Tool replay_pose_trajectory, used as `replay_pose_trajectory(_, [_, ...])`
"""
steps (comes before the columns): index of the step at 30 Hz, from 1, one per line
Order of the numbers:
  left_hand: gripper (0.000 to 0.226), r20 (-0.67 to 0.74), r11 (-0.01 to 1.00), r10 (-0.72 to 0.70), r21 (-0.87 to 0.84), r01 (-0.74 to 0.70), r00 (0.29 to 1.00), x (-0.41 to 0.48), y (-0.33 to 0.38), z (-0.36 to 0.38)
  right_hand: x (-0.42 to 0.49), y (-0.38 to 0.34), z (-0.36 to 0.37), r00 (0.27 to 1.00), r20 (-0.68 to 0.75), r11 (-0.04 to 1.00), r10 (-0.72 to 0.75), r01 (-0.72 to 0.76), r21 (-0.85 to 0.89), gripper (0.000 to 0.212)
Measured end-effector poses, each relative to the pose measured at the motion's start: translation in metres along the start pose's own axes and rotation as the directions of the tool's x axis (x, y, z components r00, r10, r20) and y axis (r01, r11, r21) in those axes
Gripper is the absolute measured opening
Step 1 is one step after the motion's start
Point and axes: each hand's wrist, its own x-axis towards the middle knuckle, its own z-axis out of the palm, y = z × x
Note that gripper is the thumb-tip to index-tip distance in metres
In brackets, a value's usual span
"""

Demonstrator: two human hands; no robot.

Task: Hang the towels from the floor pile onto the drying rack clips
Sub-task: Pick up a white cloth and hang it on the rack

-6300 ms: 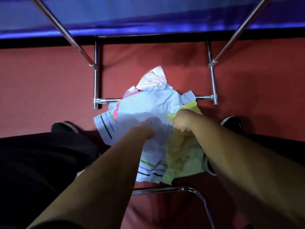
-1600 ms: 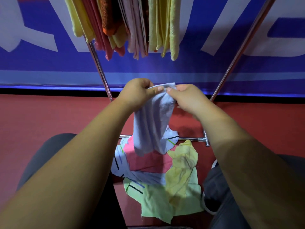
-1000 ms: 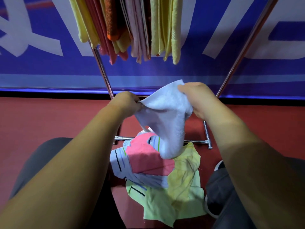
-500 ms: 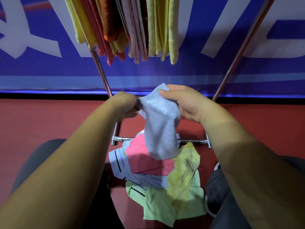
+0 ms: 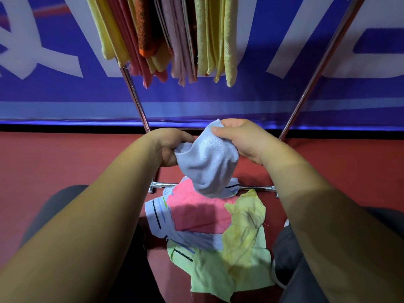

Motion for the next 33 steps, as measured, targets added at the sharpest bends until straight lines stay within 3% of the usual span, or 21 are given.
replay_pose_trajectory(2, [0.026,0.042,0.999,-0.01,-0.037,0.011,0.999,0.004,-0.002,0.001,0.001,0.003,0.0,0.999,-0.039,0.999,-0.005,0.004,-0.042,0.025])
replay_pose_trajectory(7, [0.029,-0.045,0.999,0.038,-0.027,-0.039,0.998,0.009,-0.003,-0.003,0.007,0.007,0.003,0.995,-0.097,0.996,-0.017,0.008,-0.089,0.042])
replay_pose_trajectory(9, [0.041,-0.083,0.997,0.074,0.006,-0.074,0.994,0.013,-0.003,-0.005,0.008,0.009,0.002,0.995,-0.098,0.996,-0.021,0.012,-0.091,0.02])
replay_pose_trajectory(11, [0.032,-0.093,0.99,0.141,0.005,-0.141,0.986,0.014,-0.004,-0.004,0.009,0.012,0.001,0.995,-0.095,0.994,-0.024,0.014,-0.105,0.009])
replay_pose_trajectory(16, [0.022,-0.02,0.951,0.309,-0.02,-0.31,0.951,0.016,-0.007,0.007,0.011,0.015,0.003,0.994,-0.109,0.999,-0.022,0.018,-0.037,0.004])
replay_pose_trajectory(22, [0.032,0.073,0.935,0.355,-0.022,-0.354,0.932,0.011,-0.005,0.005,0.01,0.013,0.004,0.995,-0.094,0.99,0.024,-0.011,0.14,0.02])
replay_pose_trajectory(27, [0.021,0.076,0.916,0.402,-0.019,-0.402,0.913,0.008,-0.004,0.007,0.011,0.011,0.007,0.988,-0.154,0.987,-0.003,0.027,0.156,0.009])
replay_pose_trajectory(31, [0.013,-0.044,0.905,0.418,0.108,-0.412,0.907,0.007,-0.001,0.003,0.015,0.012,0.005,0.975,-0.215,0.988,-0.047,0.077,0.137,0.003])
replay_pose_trajectory(33, [0.024,-0.144,0.889,0.449,0.173,-0.425,0.882,0.006,0.0,0.001,0.017,0.012,0.003,0.963,-0.258,0.988,-0.073,0.105,0.111,0.005])
